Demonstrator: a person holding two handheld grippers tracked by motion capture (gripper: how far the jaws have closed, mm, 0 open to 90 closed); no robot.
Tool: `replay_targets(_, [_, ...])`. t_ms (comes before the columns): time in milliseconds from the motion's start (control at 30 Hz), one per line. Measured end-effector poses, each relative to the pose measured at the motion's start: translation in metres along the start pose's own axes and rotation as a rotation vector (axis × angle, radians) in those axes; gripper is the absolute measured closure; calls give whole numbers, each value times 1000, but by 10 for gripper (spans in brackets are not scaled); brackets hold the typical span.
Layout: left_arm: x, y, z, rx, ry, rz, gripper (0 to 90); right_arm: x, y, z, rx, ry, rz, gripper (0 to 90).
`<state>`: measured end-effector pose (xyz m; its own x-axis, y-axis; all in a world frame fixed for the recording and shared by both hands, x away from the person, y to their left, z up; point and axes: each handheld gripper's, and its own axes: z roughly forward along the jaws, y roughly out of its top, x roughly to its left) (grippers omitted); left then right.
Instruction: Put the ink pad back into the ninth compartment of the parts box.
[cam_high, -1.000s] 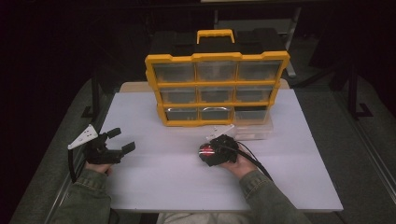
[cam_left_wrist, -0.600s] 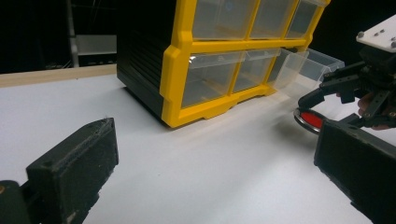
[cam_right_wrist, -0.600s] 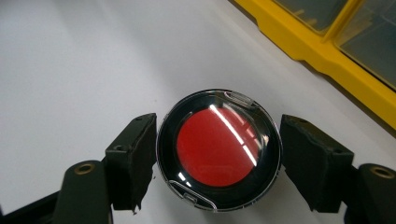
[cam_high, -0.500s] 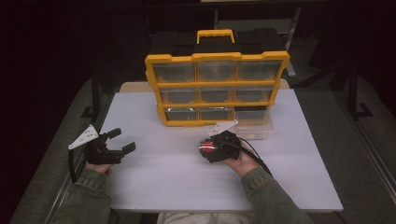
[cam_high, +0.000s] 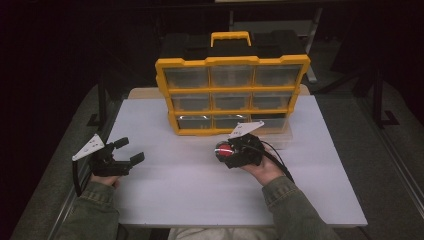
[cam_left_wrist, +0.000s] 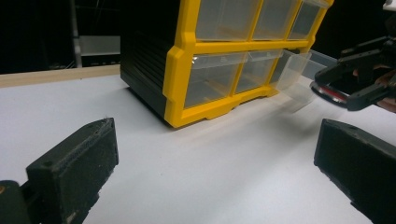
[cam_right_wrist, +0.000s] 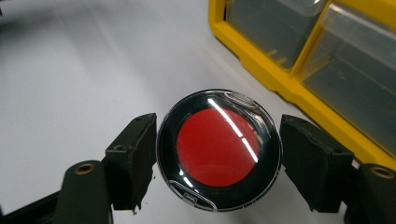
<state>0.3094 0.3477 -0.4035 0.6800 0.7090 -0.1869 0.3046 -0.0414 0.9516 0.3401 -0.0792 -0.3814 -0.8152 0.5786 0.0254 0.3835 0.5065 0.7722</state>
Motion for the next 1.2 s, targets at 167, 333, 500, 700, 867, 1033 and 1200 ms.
replay_targets(167, [0, 0, 1, 3, -2, -1, 0, -3, 3, -8, -20, -4, 4, 287])
replay_targets(333, [0, -1, 1, 4, -3, 0, 0, -7, 8, -18, -26, -3, 5, 287])
replay_targets(500, [0, -1, 2, 9, -2, 2, 0, -10, 12, -27, -34, 3, 9, 287])
replay_targets(700, [-2, 1, -1, -19, 20, 20, 0, -15, 16, -35, -35, 2, 10, 287])
replay_targets(867, [-2, 2, -2, -26, 30, 12, 0, -18, 21, -37, -20, 1, 0, 287])
replay_targets(1033, [-3, 2, -2, -27, 27, 19, 0, -20, 30, -41, 1, -11, -16, 287])
replay_targets(1200, [-3, 2, -3, -31, 26, 16, 0, -29, 41, -50, -5, -32, -19, 287])
